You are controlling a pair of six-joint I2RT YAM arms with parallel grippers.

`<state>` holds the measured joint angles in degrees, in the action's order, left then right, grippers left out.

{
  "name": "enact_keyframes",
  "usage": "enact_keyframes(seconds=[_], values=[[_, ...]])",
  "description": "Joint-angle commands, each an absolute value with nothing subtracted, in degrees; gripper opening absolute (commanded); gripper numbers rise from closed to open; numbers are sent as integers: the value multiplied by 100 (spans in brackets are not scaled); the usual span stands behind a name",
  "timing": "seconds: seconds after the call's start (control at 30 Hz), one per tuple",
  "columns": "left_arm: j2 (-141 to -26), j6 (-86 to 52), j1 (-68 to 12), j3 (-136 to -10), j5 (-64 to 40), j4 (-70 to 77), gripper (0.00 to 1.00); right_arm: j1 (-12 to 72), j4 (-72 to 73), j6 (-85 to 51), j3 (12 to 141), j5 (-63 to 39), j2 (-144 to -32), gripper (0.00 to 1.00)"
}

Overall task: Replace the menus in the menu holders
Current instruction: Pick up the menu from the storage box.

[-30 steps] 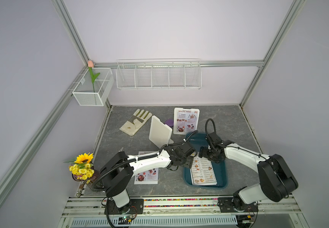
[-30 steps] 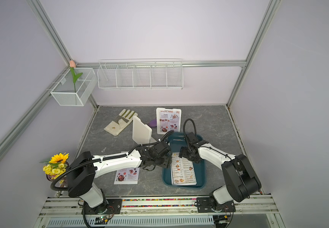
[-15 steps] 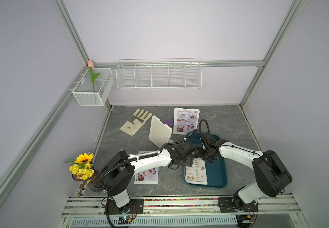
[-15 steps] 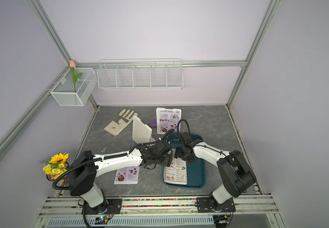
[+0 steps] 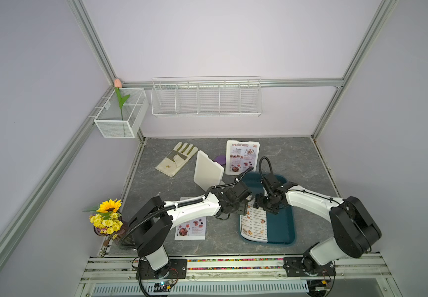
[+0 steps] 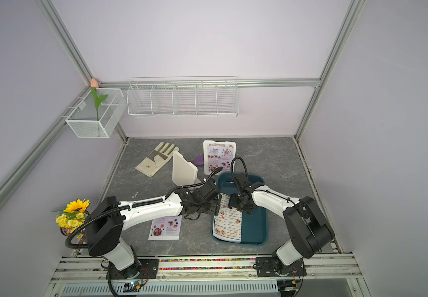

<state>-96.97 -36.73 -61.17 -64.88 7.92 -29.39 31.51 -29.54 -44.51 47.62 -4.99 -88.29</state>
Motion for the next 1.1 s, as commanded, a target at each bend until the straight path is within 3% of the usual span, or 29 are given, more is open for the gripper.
enact_keyframes(seconds=[0.0, 0.13, 0.57, 0.9, 1.07], values=[[-9896, -3790, -6150, -6523, 668, -2819, 76, 3206, -3242, -4408, 4553, -752, -8925, 71], [-10072, -3756, -6204, -6608, 855, -2940, 76, 3207, -3157, -4395, 4562, -838, -8939, 71], [-9904, -3460, -6257, -6855, 1587, -3512, 59, 3121, -3135, -4338, 4482, -612, -9040, 77], [-9618, -3410, -6258, -6879, 1623, -3673, 58, 2940, -3123, -4276, 4322, -479, -8969, 80], [-9568, -3375, -6258, -6851, 1393, -3596, 50, 2875, -3156, -4217, 4320, -400, -8971, 81]])
